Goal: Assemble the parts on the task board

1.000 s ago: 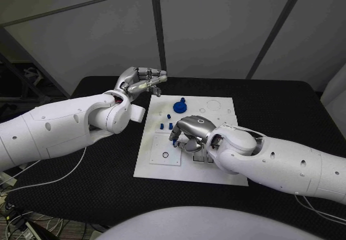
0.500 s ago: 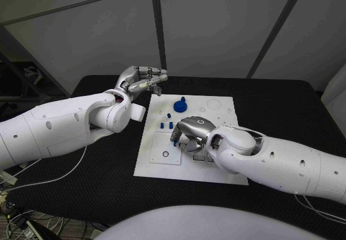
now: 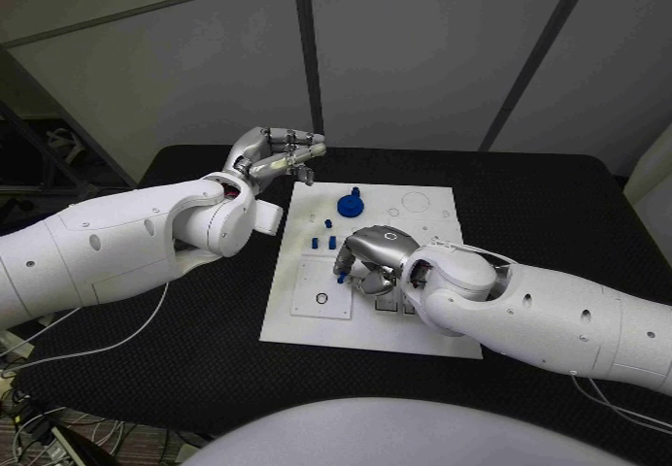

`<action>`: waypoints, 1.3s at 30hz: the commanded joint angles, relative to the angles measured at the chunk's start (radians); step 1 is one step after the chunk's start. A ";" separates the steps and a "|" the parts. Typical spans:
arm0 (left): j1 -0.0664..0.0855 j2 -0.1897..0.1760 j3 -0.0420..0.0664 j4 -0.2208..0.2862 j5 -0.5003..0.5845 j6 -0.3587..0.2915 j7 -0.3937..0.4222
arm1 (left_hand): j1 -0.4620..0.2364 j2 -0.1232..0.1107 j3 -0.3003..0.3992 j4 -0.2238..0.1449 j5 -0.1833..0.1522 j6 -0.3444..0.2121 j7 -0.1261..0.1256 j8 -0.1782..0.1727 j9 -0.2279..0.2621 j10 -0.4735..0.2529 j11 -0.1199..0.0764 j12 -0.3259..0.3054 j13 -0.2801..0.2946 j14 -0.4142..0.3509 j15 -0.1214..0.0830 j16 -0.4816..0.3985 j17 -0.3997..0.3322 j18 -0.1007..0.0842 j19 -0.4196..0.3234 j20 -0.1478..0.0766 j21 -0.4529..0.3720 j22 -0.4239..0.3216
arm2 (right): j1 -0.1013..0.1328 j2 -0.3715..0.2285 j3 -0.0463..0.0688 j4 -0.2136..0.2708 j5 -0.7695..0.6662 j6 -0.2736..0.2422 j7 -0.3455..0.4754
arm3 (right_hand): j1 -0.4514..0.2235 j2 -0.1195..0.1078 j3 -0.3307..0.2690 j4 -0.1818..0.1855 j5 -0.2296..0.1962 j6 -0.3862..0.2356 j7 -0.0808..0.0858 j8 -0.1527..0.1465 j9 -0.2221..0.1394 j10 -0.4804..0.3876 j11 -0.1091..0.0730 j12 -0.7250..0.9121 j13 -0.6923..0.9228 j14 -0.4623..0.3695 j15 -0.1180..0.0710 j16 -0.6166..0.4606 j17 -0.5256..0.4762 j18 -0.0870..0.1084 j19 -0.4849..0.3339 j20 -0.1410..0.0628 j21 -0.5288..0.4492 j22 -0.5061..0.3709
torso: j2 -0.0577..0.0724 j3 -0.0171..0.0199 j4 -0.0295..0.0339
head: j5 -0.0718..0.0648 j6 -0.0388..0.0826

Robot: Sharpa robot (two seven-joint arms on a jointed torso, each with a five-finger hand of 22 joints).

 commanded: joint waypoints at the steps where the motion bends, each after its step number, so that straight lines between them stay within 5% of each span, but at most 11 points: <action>1: 0.001 0.001 0.001 0.001 0.002 0.011 0.015 | -0.001 -0.003 -0.004 0.004 0.003 -0.004 0.004 -0.002 -0.002 -0.008 -0.001 0.004 -0.001 -0.004 0.001 -0.004 -0.001 -0.020 -0.003 0.005 -0.004 -0.001 | -0.001 -0.001 -0.014 0.003 -0.012 0.022 -0.003 | -0.012 -0.001 -0.003 0.002 0.004 0.006 0.004 0.001 0.001 0.000 0.005 0.001 0.001 0.049 -0.003 0.004 -0.001 -0.019 -0.002 0.004 0.003 -0.001 | 0.000 -0.0003 -0.0001 | 0.001 -0.001; 7: 0.001 0.001 0.001 -0.001 0.002 0.012 0.014 | -0.001 -0.003 -0.004 0.004 0.003 -0.004 0.004 -0.002 -0.002 -0.008 -0.001 0.004 -0.001 -0.004 0.001 -0.004 -0.001 -0.020 -0.003 0.005 -0.004 -0.001 | -0.001 -0.003 -0.027 0.005 -0.005 0.030 0.007 | -0.022 -0.004 -0.011 0.004 0.000 0.005 0.003 0.000 0.001 -0.002 0.005 0.000 0.001 0.049 -0.002 0.004 -0.004 -0.019 -0.004 0.005 0.002 -0.002 | 0.000 -0.0006 -0.0003 | 0.002 -0.002; 18: 0.001 0.004 0.001 -0.004 0.002 0.013 0.012 | -0.001 -0.003 -0.004 0.004 0.003 -0.007 0.004 -0.003 -0.002 -0.010 -0.001 0.005 -0.001 -0.004 0.001 -0.003 -0.002 -0.020 -0.003 0.005 -0.005 -0.002 | -0.001 -0.003 -0.031 0.006 0.003 0.016 0.015 | -0.049 -0.014 -0.035 0.013 0.006 -0.021 0.010 -0.015 -0.005 -0.028 0.012 -0.017 -0.005 0.046 0.004 0.005 -0.009 -0.016 -0.017 0.009 -0.010 -0.017 | 0.000 0.0004 -0.0007 | 0.004 -0.002; 21: 0.001 0.005 0.001 -0.005 0.002 0.013 0.011 | -0.001 -0.003 -0.004 0.004 0.003 -0.007 0.004 -0.003 -0.002 -0.010 -0.001 0.005 -0.001 -0.004 0.001 -0.003 -0.002 -0.020 -0.003 0.005 -0.005 -0.002 | -0.001 -0.003 -0.031 0.003 0.005 -0.002 0.013 | -0.064 -0.026 -0.043 0.020 0.001 -0.067 0.027 -0.020 -0.013 -0.083 0.030 -0.045 -0.014 0.040 0.019 -0.003 -0.023 -0.009 -0.039 0.020 -0.033 -0.047 | 0.000 0.0001 -0.0007 | 0.003 -0.001; 25: 0.001 0.006 0.001 -0.006 0.002 0.015 0.010 | -0.001 -0.003 -0.004 0.004 0.003 -0.007 0.004 -0.003 -0.002 -0.010 -0.001 0.005 -0.001 -0.004 0.001 -0.003 -0.002 -0.020 -0.003 0.005 -0.005 -0.002 | -0.001 -0.004 -0.031 0.000 0.007 -0.021 0.010 | -0.070 -0.037 -0.052 0.022 -0.008 -0.125 0.030 -0.019 -0.016 -0.143 0.042 -0.054 -0.014 0.032 0.028 -0.017 -0.046 0.002 -0.072 0.032 -0.070 -0.093 | -0.001 -0.0001 -0.0005 | 0.002 0.000; 39: 0.001 0.005 0.001 -0.008 0.002 0.023 0.008 | 0.001 -0.002 -0.004 0.003 0.004 -0.008 0.003 -0.004 -0.002 -0.011 -0.001 0.006 -0.002 -0.005 0.001 -0.003 -0.003 -0.020 -0.003 0.005 -0.005 -0.002 | -0.001 -0.041 -0.030 0.027 0.021 -0.158 0.030 | -0.070 -0.039 -0.062 0.023 -0.004 -0.140 0.022 -0.015 -0.012 -0.150 0.038 -0.039 -0.010 0.025 0.026 -0.032 -0.070 0.009 -0.087 0.033 -0.093 -0.120 | 0.000 0.0005 -0.0020 | -0.001 0.004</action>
